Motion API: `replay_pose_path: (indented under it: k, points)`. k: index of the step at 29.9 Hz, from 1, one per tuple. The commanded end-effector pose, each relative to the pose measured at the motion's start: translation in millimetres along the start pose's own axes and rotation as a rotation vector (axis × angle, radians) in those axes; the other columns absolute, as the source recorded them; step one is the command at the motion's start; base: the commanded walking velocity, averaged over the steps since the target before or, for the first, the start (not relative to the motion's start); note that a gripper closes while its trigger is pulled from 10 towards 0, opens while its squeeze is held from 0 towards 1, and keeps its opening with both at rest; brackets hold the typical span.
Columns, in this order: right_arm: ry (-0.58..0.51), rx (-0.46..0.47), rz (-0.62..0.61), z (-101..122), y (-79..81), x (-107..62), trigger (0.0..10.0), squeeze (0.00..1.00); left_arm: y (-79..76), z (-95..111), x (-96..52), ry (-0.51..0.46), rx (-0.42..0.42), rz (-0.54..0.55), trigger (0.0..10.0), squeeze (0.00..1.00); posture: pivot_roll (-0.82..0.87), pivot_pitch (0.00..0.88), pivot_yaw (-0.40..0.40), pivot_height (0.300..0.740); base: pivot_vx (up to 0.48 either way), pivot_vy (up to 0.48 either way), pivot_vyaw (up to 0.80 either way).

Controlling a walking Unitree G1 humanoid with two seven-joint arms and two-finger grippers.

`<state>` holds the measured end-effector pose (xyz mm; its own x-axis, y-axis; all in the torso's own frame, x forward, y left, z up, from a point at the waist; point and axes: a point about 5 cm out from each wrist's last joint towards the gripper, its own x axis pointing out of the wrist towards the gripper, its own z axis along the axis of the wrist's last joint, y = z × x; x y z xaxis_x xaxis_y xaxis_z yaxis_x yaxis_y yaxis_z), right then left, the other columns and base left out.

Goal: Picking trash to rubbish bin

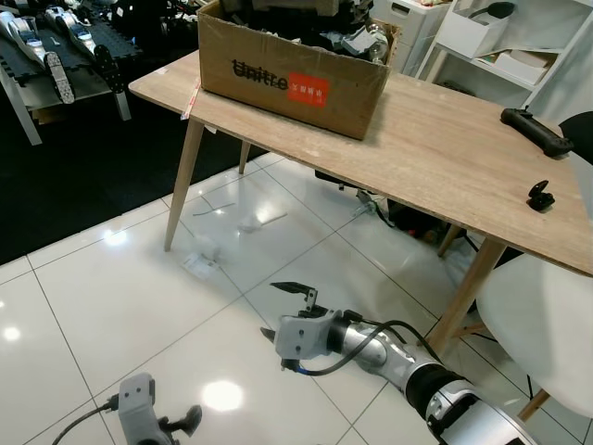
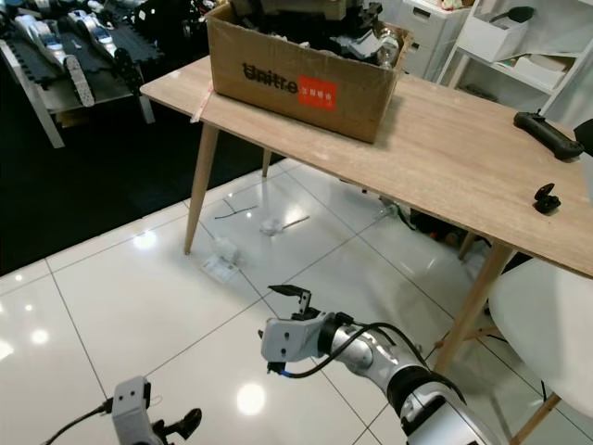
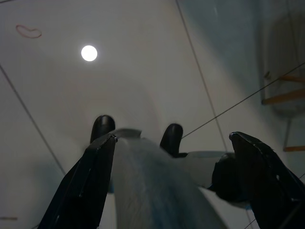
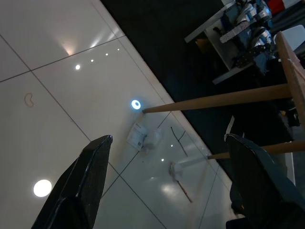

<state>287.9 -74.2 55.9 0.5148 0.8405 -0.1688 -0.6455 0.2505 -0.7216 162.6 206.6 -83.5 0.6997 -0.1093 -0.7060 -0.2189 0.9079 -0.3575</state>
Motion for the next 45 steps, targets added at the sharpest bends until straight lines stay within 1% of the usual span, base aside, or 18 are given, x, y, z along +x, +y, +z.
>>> replay_pose_path:
  k: [1, 5, 10, 12, 20, 25, 31, 36, 39, 40, 42, 43, 45]
  points:
    - [0.004, 0.000, 0.002, -2, 1.3, -3.2, 10.0, 0.00, -1.2, -11, -1.8, 0.045, 0.006, -0.006, 10.0, 0.00, 0.16, 0.064, -0.065, 0.740, 0.000, 0.000, 0.00]
    - [0.014, 0.002, -0.023, -5, 1.2, -7.2, 10.0, 0.00, -0.1, -11, -2.4, 0.054, 0.008, -0.006, 10.0, 0.00, 0.15, 0.062, -0.049, 0.740, 0.000, 0.000, 0.00]
    - [0.026, 0.003, -0.021, -7, 1.1, -8.5, 10.0, 0.00, -2.2, -6, 0.1, 0.053, 0.031, -0.021, 10.0, 0.00, 0.13, 0.062, -0.040, 0.740, 0.000, 0.000, 0.00]
    - [0.029, 0.004, -0.020, -7, 0.5, -8.6, 10.0, 0.00, -3.8, -1, 2.2, 0.050, 0.044, -0.029, 10.0, 0.00, 0.12, 0.059, -0.036, 0.740, 0.000, 0.000, 0.00]
    - [0.025, 0.002, -0.013, -7, -0.1, -9.2, 10.0, 0.00, -10.2, 5, 5.9, 0.030, 0.047, -0.052, 10.0, 0.00, 0.12, 0.060, -0.046, 0.740, 0.000, 0.000, 0.00]
    - [0.020, 0.001, -0.010, -6, 0.1, -8.6, 10.0, 0.00, -12.6, 2, 5.8, 0.027, 0.035, -0.058, 10.0, 0.00, 0.13, 0.061, -0.050, 0.740, 0.000, 0.000, 0.00]
    - [0.010, -0.003, -0.005, -5, 1.4, -6.7, 10.0, 0.00, -10.7, -8, 2.5, 0.053, 0.029, -0.055, 10.0, 0.00, 0.13, 0.070, -0.047, 0.740, 0.000, 0.000, 0.00]
    - [0.011, -0.004, -0.007, -6, 1.3, -9.2, 10.0, 0.00, -10.1, -11, 1.6, 0.061, 0.026, -0.046, 10.0, 0.00, 0.16, 0.060, -0.100, 0.740, 0.000, 0.000, 0.00]
    - [0.017, -0.003, -0.010, -7, 0.9, -10.9, 10.0, 0.00, -8.9, -11, 1.4, 0.043, -0.004, -0.026, 10.0, 0.00, 0.16, 0.060, -0.100, 0.740, 0.000, 0.000, 0.00]
    - [0.019, -0.002, -0.010, -8, 1.4, -11.4, 10.0, 0.00, -8.2, -11, 0.9, 0.038, -0.013, -0.022, 10.0, 0.00, 0.17, 0.063, -0.124, 0.740, 0.000, 0.000, 0.00]
    - [0.019, -0.001, -0.010, -8, 1.9, -11.7, 10.0, 0.00, -7.5, -12, 0.5, 0.035, -0.019, -0.018, 10.0, 0.00, 0.16, 0.060, -0.129, 0.740, 0.000, 0.000, 0.00]
    - [0.020, 0.001, -0.011, -8, 2.6, -12.3, 10.0, 0.00, -6.9, -14, -0.5, 0.037, -0.023, -0.015, 10.0, 0.00, 0.16, 0.060, -0.147, 0.740, 0.000, 0.000, 0.00]
    - [0.018, 0.003, -0.014, -9, 2.6, -13.5, 10.0, 0.00, -5.9, -16, -1.4, 0.035, -0.030, -0.007, 10.0, 0.00, 0.19, 0.063, -0.160, 0.740, 0.000, 0.000, 0.00]
